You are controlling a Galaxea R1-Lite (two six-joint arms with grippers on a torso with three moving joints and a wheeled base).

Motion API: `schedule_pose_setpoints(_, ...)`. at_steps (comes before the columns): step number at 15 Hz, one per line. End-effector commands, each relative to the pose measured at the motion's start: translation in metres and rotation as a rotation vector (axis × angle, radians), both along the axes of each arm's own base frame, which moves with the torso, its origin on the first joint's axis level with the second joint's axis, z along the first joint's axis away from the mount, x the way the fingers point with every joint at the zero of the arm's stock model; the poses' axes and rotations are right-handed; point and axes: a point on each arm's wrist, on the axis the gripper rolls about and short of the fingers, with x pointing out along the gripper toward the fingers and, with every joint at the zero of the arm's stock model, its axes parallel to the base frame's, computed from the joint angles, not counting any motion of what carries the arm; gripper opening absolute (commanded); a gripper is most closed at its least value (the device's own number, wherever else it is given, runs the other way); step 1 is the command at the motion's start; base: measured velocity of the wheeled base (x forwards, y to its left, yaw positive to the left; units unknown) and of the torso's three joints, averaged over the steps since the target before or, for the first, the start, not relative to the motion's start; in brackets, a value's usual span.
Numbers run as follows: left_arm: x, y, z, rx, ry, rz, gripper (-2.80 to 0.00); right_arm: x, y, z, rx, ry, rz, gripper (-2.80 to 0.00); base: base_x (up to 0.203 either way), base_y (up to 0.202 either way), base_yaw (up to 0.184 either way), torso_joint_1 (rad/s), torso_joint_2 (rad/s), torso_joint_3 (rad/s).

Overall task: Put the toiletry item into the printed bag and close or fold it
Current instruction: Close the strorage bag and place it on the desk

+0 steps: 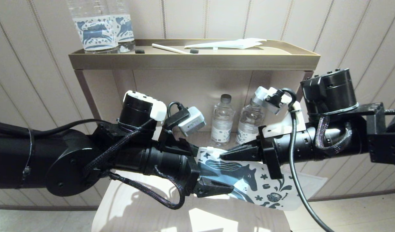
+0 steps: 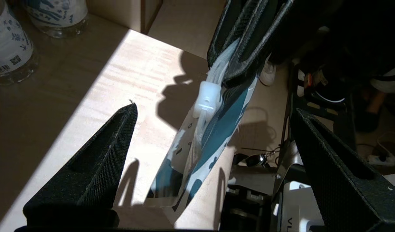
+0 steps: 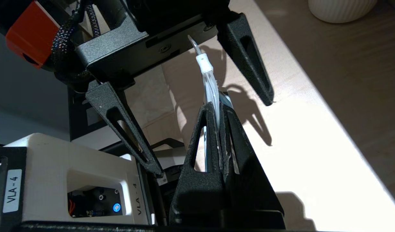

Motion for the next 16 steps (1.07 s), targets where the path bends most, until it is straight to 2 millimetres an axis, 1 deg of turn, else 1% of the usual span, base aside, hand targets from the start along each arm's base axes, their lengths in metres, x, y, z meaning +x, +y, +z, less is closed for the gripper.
schedule_pose_setpoints(1, 0.001, -0.001, -0.002, -0.003, -0.001, -0.002, 0.00, -0.001, 0.001, 0.001, 0.012, 0.005, 0.018, -2.80, 0.000, 0.000, 0.000, 0.000, 0.00, 0.000)
schedule_pose_setpoints(6, 0.004, -0.004, -0.001, -0.017, -0.012, -0.001, 0.00, -0.003, 0.000, 0.004, 0.024, 0.007, 0.041, -2.80, 0.000, 0.000, 0.000, 0.000, 0.00, 0.000)
schedule_pose_setpoints(11, 0.004, -0.004, 0.015, -0.093, 0.013, 0.024, 0.00, -0.003, 0.001, 0.003, 0.028, 0.011, 0.051, -2.80, 0.000, 0.000, 0.000, 0.000, 0.00, 0.000)
schedule_pose_setpoints(16, 0.004, -0.004, 0.006, -0.091, 0.022, 0.021, 0.00, -0.005, -0.001, 0.006, 0.034, 0.006, 0.055, -2.80, 0.000, 0.000, 0.000, 0.000, 0.00, 0.000)
